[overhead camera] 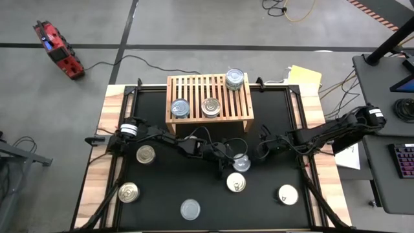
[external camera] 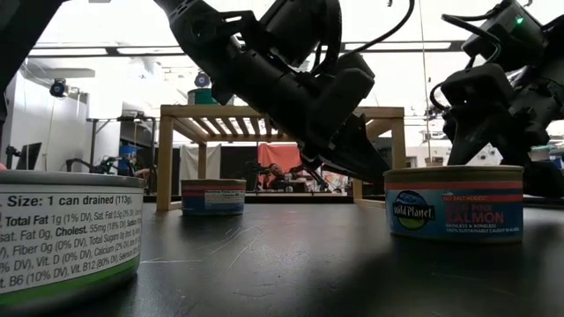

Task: Stack canned seafood by type on shelf
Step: Stack the green white tuna can on top of the green white tuna can on the shelf

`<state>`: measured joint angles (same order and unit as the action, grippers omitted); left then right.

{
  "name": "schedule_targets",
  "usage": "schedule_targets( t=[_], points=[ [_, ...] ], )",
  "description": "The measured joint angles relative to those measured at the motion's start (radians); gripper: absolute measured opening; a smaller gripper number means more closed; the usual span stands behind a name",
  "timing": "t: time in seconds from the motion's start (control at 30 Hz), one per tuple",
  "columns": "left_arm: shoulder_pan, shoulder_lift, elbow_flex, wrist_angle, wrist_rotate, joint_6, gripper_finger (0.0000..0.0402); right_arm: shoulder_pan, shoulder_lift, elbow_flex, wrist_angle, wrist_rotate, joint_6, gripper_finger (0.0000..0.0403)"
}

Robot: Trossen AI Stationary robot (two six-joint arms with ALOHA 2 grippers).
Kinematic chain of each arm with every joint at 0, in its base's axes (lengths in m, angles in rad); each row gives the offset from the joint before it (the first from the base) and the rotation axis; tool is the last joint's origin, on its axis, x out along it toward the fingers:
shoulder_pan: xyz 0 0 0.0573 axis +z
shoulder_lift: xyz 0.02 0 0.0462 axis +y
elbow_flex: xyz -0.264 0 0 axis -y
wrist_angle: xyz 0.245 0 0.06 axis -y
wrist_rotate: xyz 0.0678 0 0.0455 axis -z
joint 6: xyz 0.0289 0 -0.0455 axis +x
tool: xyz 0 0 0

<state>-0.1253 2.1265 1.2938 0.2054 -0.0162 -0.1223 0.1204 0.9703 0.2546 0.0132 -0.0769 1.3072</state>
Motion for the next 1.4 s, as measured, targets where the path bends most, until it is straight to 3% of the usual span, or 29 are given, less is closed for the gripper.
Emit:
schedule_targets(
  t=[0.57, 0.8, 1.07, 1.4],
  points=[
    [0.0, 0.013, 0.002, 0.005, 0.001, -0.043, 0.0, 0.011, 0.0, 0.0, 0.026, -0.02, 0.001, 0.0291],
    [-0.003, 0.014, 0.002, 0.003, -0.001, -0.074, 0.0, 0.053, 0.0, 0.0, 0.029, -0.037, 0.017, 0.0316],
    [-0.007, 0.013, -0.027, 0.009, -0.002, -0.137, 0.0, 0.068, 0.0, 0.0, 0.029, 0.009, 0.01, 0.0345],
    [-0.042, 0.015, -0.044, 0.013, -0.076, -0.148, 0.0, 0.068, 0.0, 0.0, 0.082, 0.049, -0.025, 0.0343]
  ],
)
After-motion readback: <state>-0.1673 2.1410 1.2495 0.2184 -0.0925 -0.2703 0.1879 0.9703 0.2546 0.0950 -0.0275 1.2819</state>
